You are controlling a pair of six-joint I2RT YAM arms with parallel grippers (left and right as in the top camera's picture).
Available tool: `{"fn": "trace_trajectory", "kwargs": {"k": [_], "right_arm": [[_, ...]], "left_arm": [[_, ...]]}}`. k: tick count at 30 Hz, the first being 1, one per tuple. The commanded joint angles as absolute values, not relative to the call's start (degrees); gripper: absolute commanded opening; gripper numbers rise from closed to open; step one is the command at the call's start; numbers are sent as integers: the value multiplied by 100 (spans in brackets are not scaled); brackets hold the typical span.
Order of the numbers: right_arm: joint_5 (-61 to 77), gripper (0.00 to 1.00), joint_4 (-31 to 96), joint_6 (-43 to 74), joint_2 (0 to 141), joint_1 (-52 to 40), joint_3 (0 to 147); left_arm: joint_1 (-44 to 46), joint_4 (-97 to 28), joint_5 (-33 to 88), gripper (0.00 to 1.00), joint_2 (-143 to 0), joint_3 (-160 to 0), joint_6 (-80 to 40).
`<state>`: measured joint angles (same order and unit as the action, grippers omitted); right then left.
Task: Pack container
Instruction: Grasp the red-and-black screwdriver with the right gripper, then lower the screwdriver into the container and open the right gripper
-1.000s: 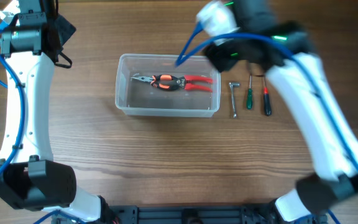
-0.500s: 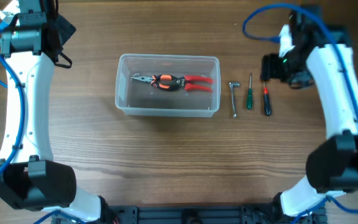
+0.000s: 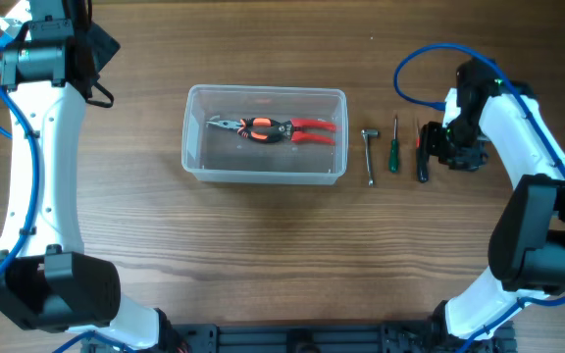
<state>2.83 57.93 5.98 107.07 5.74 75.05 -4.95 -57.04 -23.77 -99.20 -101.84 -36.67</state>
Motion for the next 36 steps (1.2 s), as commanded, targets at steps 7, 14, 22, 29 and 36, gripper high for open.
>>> {"fn": "trace_trajectory", "kwargs": {"k": [7, 14, 22, 29, 36], "right_arm": [[624, 55, 5245, 445, 11229, 521, 6997], [602, 25, 5157, 449, 11688, 521, 7000], [506, 4, 5083, 447, 11677, 521, 7048], [346, 5, 5638, 447, 10844, 489, 8095], [943, 4, 5798, -27, 9312, -344, 9430]], "left_arm": [[-504, -5708, -2451, 100, -9786, -10213, -3577], [-504, -5708, -2449, 100, -9786, -10213, -3577], [-504, -5710, -2449, 100, -9786, -10213, -3577], [-504, -5710, -2451, 100, -9786, -10213, -3577], [-504, -5708, -2451, 100, -9786, -10213, -3577]]}}
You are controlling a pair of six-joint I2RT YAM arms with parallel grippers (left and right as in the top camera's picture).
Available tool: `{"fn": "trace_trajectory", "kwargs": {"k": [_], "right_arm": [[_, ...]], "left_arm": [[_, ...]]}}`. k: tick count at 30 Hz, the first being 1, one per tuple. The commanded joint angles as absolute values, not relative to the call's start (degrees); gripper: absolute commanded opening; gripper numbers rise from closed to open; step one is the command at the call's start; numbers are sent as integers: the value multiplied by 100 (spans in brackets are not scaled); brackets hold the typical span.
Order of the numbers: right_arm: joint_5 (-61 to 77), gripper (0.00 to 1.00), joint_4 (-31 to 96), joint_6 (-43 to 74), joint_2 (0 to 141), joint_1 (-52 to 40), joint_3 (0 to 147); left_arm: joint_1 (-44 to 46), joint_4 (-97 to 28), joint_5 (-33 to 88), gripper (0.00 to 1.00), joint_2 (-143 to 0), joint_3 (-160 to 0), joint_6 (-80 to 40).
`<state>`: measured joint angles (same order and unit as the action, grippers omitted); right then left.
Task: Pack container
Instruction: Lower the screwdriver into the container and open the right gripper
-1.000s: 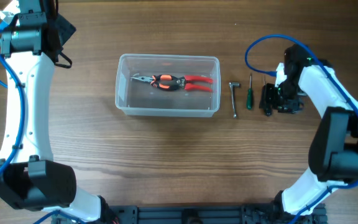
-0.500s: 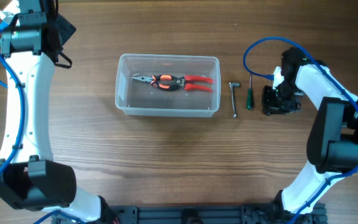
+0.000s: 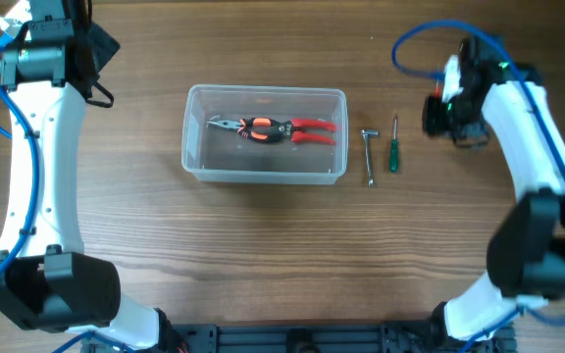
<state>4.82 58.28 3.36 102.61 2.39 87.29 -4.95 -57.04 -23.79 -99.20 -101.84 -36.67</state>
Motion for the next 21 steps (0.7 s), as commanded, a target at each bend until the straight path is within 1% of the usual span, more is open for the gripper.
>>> {"fn": "trace_trajectory", "kwargs": {"k": [1, 2, 3, 6, 8, 11, 14, 21], "right_arm": [[1002, 4, 5745, -110, 9148, -578, 9561], [1107, 4, 5592, -395, 8938, -1024, 9668], [1157, 4, 5496, -600, 8868, -1229, 9671], [1319, 4, 5269, -1704, 8820, -2141, 9666], [1391, 4, 5256, -2611, 8978, -2720, 9664], [1385, 4, 5260, -3636, 9358, -3321, 9664], [1382, 4, 5227, -4506, 9874, -3586, 9664], [1380, 4, 4936, -5599, 11271, -3577, 9664]], "left_arm": [[-504, -5710, -2451, 100, -9786, -10213, -3577], [-504, -5708, -2451, 100, -9786, -10213, -3577], [-504, -5710, -2451, 100, -9786, -10213, -3577], [-504, -5710, -2451, 100, -9786, -10213, -3577], [-504, -5710, -2451, 100, -9786, -10213, -3577], [-504, -5708, -2451, 100, -9786, -10213, -3577], [-504, -5708, -2451, 100, -9786, -10213, -3577], [-504, -5710, -2451, 100, -9786, -10213, -3577]]}}
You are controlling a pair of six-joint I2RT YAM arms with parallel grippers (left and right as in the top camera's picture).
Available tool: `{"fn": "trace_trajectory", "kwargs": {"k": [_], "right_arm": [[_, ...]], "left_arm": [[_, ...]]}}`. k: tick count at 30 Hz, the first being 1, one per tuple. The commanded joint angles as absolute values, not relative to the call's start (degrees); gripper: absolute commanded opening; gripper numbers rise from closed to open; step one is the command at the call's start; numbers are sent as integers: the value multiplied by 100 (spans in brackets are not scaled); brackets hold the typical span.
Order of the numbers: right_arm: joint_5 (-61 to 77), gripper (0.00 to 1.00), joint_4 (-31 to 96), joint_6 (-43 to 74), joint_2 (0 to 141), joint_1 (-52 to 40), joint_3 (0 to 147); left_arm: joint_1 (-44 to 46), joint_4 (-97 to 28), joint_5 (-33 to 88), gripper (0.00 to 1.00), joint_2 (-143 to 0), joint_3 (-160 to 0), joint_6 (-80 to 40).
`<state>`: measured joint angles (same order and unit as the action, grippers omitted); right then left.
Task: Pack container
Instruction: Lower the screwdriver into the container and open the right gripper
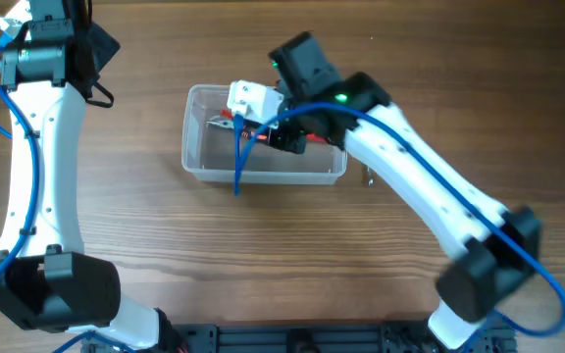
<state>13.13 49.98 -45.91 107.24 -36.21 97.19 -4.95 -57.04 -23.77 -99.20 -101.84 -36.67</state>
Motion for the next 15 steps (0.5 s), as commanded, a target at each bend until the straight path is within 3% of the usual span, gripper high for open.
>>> {"fn": "trace_trajectory", "kwargs": {"k": [1, 15], "right_arm": [[1374, 4, 4921, -5798, 11509, -3577, 9664], [1341, 4, 4617, -5889, 12261, -3691, 9664]], "left_arm": [[-504, -5710, -2451, 100, -9786, -10213, -3577], [-504, -5708, -2449, 100, -9786, -10213, -3577]]}}
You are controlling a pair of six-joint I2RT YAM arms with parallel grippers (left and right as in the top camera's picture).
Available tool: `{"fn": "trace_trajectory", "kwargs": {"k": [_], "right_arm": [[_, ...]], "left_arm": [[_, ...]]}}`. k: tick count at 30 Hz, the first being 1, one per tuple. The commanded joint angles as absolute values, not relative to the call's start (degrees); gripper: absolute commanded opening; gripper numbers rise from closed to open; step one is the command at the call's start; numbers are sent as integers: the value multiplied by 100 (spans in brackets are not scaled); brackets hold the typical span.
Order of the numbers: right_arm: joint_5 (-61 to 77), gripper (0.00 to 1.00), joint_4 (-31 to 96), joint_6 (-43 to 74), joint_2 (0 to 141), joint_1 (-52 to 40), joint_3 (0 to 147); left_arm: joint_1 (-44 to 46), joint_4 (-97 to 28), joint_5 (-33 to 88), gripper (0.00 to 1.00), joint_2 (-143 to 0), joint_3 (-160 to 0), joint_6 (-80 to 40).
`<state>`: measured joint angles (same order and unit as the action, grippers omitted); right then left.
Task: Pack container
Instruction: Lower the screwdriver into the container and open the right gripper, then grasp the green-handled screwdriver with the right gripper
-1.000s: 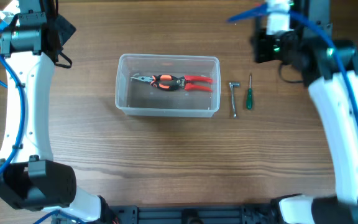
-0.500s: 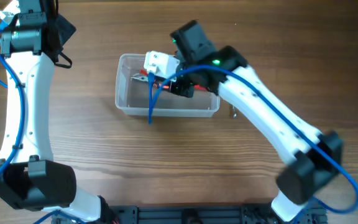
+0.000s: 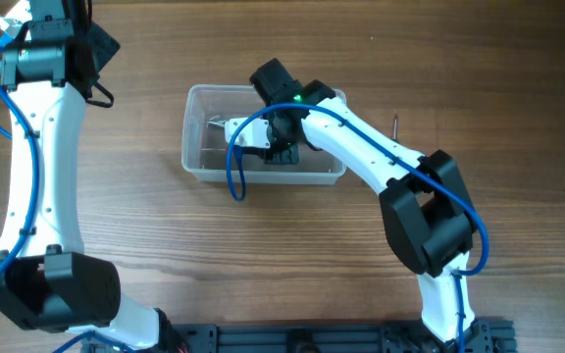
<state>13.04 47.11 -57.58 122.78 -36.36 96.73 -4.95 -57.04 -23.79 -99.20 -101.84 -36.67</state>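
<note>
The clear plastic container stands mid-table. Inside it, only the metal nose of the red-handled pliers shows. My right arm reaches in from the right, and my right gripper hangs low over the container's middle. Its wrist covers the fingers, so neither their state nor anything they hold can be seen. Right of the container, just the tip of the green screwdriver pokes out from behind the arm. The small wrench is hidden. My left gripper rests at the far left, well away from the container, its jaws unreadable.
A blue cable from the right wrist loops over the container's front wall onto the wooden table. The left arm runs along the left edge. The right arm's base stands at the lower right.
My right gripper has shifted slightly within the container, from its back middle toward the front middle, and sits lower. The arm has swung closer over the tools on the right. The left arm is unchanged.
My right gripper was first at a black-handled tool lying rightmost of the tools beside the container. Then that tool was gone from the table and the gripper was raised. Then the gripper was over the container, and now it is low inside it.
</note>
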Motion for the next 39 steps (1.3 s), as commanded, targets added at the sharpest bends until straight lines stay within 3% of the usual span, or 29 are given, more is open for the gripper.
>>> {"fn": "trace_trajectory", "kwargs": {"k": [1, 10, 11, 12, 17, 23, 26, 33, 35, 39], "right_arm": [[1341, 4, 4582, -5883, 12269, -3691, 9664], [1339, 6, 4545, -5808, 12361, -3691, 9664], [1308, 11, 4539, -5754, 12359, -3691, 9664], [1225, 29, 4495, -5629, 12350, -3691, 9666], [609, 50, 4167, -4689, 12077, -3691, 9706], [-639, 52, 4285, -3771, 11107, -3667, 9988], [-1210, 60, 4506, -3138, 10455, -3544, 10044], [-720, 71, 5603, -1004, 9620, -2174, 10044], [-121, 71, 6007, -261, 9679, -1538, 9998], [311, 60, 6394, 738, 9922, -679, 9644]], "left_arm": [[-504, -5708, -2451, 100, -9786, -10213, -3577], [-504, -5710, -2451, 100, -9786, -10213, -3577], [-504, -5710, -2451, 100, -9786, -10213, -3577], [-504, -5710, -2451, 100, -9786, -10213, -3577], [-504, -5708, -2451, 100, -9786, -10213, -3577], [-504, -5708, -2451, 100, -9786, -10213, -3577], [-504, -5708, -2449, 100, -9786, -10213, -3577], [-504, -5708, -2449, 100, -9786, -10213, -3577], [-504, -5710, -2449, 100, -9786, -10213, -3577], [-504, -5708, -2451, 100, -9786, -10213, -3577]]}}
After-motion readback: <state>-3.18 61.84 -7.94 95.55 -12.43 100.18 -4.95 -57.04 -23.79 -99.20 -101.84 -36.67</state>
